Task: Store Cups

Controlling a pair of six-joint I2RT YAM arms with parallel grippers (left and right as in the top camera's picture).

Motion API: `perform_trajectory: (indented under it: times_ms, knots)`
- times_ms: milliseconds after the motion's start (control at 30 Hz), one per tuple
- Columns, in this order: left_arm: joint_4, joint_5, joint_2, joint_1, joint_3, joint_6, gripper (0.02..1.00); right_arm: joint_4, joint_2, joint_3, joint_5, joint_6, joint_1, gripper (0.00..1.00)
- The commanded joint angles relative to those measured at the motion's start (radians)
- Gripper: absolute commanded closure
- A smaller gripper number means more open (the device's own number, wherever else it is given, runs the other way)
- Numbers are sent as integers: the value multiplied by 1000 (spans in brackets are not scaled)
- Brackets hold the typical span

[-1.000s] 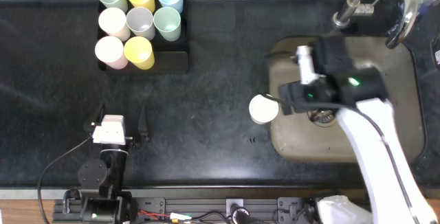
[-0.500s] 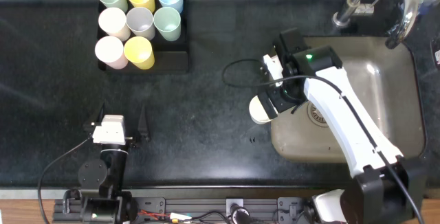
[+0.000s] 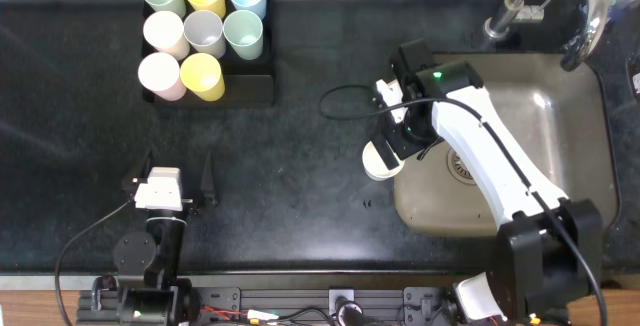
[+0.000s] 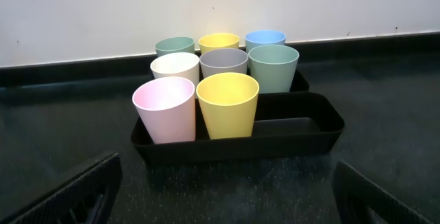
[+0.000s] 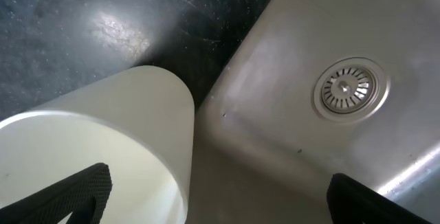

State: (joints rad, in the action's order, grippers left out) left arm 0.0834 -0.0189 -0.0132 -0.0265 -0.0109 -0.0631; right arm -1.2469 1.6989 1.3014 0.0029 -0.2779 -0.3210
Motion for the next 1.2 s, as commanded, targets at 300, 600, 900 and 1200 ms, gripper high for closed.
perform_trajectory:
  times_ms: [300,600,900,1200]
  knots:
    - [8,-2,10,-1,-2,-19,18,11,23,25,-13,-16,-3,956]
    - [8,-2,10,-1,-2,-19,18,-126,19,474,-24,-2,-123,958]
    - [8,-2,10,-1,-2,-19,18,-193,349,1175,-16,151,-291,961]
    - [8,-2,10,-1,-2,-19,18,-240,606,1405,45,249,-396,956]
